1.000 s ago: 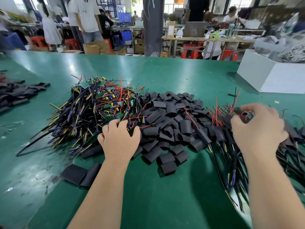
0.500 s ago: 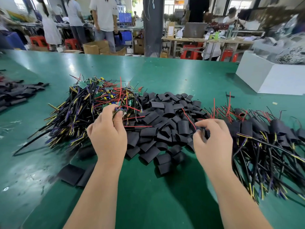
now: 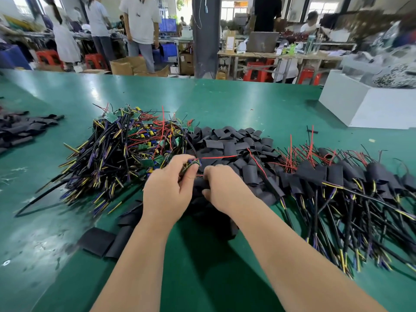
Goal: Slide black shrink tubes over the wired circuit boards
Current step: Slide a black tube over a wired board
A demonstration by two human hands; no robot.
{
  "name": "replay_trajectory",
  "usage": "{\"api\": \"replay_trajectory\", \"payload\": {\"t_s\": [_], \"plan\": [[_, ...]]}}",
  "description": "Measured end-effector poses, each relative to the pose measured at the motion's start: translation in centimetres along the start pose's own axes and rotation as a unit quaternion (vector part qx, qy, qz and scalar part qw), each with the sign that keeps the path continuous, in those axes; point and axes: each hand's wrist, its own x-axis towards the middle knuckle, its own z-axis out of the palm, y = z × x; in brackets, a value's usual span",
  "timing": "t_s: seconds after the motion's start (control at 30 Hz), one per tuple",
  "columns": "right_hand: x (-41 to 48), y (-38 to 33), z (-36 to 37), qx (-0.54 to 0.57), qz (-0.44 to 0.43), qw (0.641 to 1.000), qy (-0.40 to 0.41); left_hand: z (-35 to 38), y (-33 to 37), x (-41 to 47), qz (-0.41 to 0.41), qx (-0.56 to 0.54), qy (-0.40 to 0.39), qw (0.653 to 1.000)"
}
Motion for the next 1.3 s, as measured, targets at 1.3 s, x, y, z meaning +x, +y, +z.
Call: {"api": "replay_trajectory", "payload": {"t_s": [1.3], "plan": [[-5.4,7.0,-1.7,0.925,0.176,0.259,0.218,0.1,1.0,-0.1,-0.05,-0.332,-0.262,0.905]]}}
